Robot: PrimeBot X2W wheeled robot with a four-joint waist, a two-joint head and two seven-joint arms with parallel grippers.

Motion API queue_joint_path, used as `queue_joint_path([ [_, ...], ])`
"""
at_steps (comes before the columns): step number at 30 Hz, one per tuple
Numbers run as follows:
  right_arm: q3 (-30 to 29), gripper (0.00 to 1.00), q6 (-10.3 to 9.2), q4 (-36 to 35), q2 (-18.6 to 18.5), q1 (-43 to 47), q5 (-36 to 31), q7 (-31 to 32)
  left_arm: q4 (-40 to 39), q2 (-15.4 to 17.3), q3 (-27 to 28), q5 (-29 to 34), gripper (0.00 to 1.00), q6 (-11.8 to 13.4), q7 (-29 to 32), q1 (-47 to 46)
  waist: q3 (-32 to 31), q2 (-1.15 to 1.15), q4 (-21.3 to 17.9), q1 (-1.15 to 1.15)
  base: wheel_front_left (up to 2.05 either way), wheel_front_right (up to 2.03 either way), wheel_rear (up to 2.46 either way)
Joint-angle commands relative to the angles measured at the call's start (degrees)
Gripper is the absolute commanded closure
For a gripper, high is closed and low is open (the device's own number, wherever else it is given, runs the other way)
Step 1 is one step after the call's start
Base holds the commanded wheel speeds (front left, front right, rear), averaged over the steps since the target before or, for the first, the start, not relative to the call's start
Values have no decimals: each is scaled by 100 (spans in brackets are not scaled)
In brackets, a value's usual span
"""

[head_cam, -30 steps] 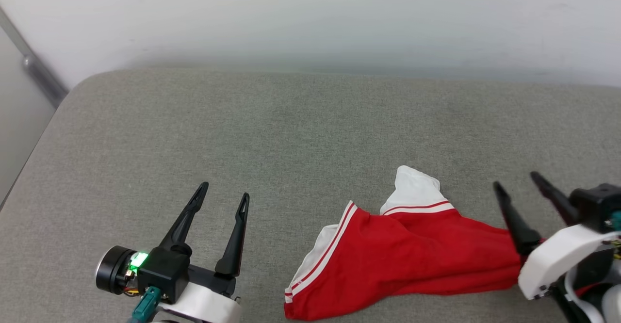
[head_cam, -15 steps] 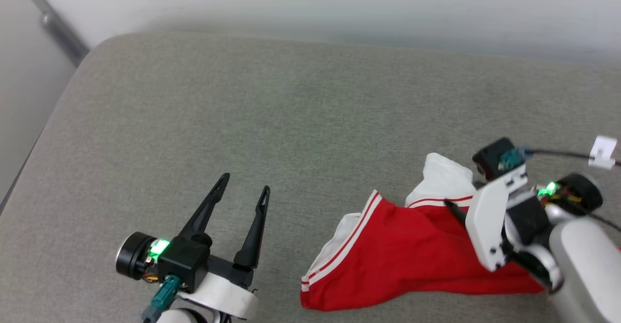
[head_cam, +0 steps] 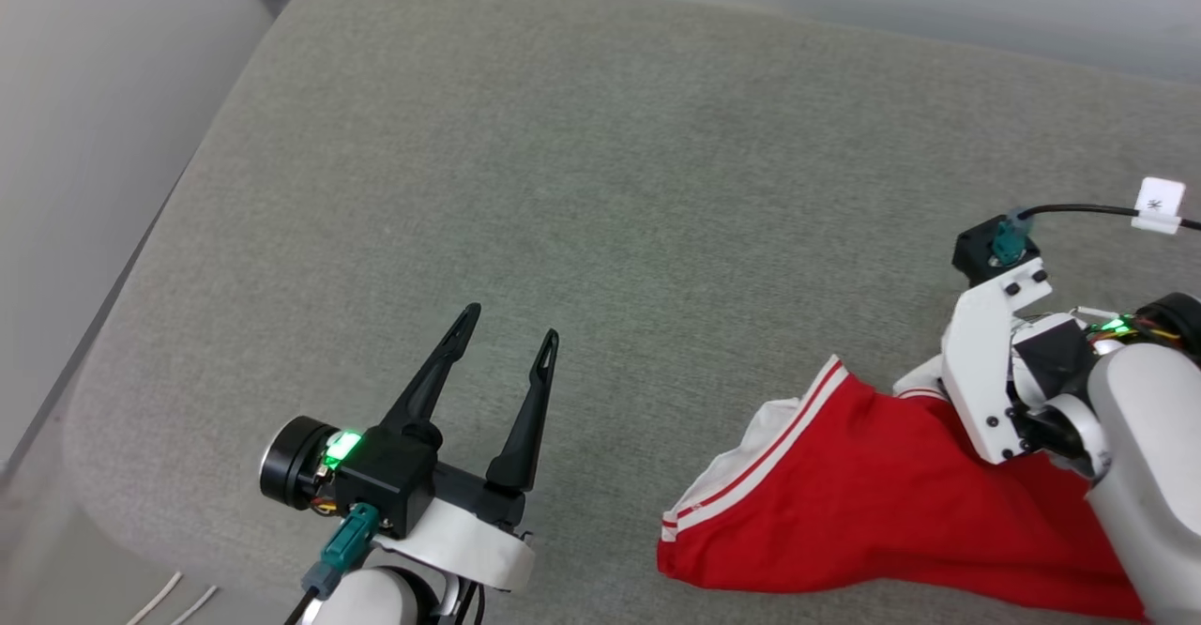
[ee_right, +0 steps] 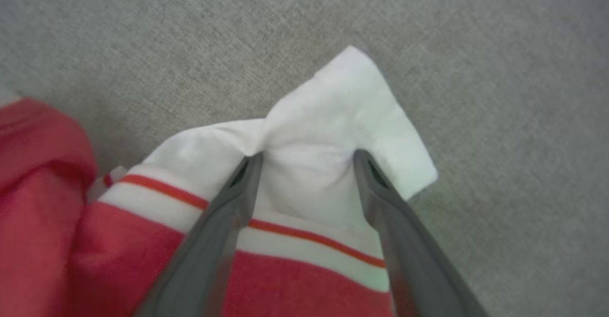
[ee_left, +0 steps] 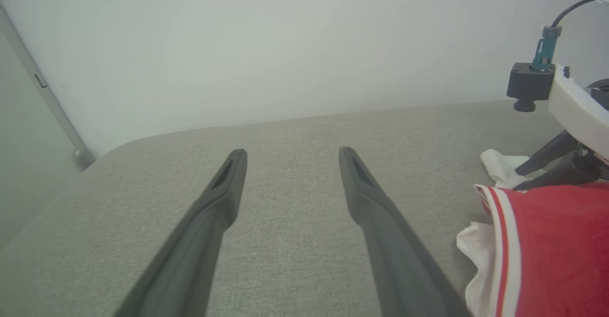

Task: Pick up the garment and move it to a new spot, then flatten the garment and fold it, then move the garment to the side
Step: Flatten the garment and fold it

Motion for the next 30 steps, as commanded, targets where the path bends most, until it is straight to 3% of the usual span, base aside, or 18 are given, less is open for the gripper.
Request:
queue_joint_path([
  [1,-4,0,-2,171,-41,55,-63,-15,7,-34,-6,-30,0,-10,-15,-75,167,0,198,0,0,0,0],
  [3,-5,0,-3,339,-75,194,-82,-44,13,-56,-15,-25,0,-11,-15,-93,221,0,266,0,0,0,0],
  [4,32,59,-3,406,-95,277,-72,-55,21,-66,-22,-19,0,-12,-15,-100,239,0,292,0,0,0,0],
  [5,89,100,-3,419,-115,333,-55,-114,27,-75,-26,-14,0,-11,-15,-105,250,0,310,0,0,0,0],
  [11,-324,100,-8,339,-279,23,-99,-786,73,-72,17,37,0,-12,-15,-115,210,0,254,0,0,0,0],
  [19,-1379,100,-3,392,-529,-695,-500,-1763,58,-12,30,59,0,-9,-15,-154,68,0,-25,0,0,0,0],
  [25,-2388,100,-3,843,-686,-907,-1185,-2284,27,-6,30,53,0,-10,-15,-153,82,0,-151,0,0,0,0],
  [30,-2982,100,-3,1224,-540,-577,-1841,-2466,31,14,27,22,0,-9,-15,-169,110,0,-188,0,0,0,0],
])
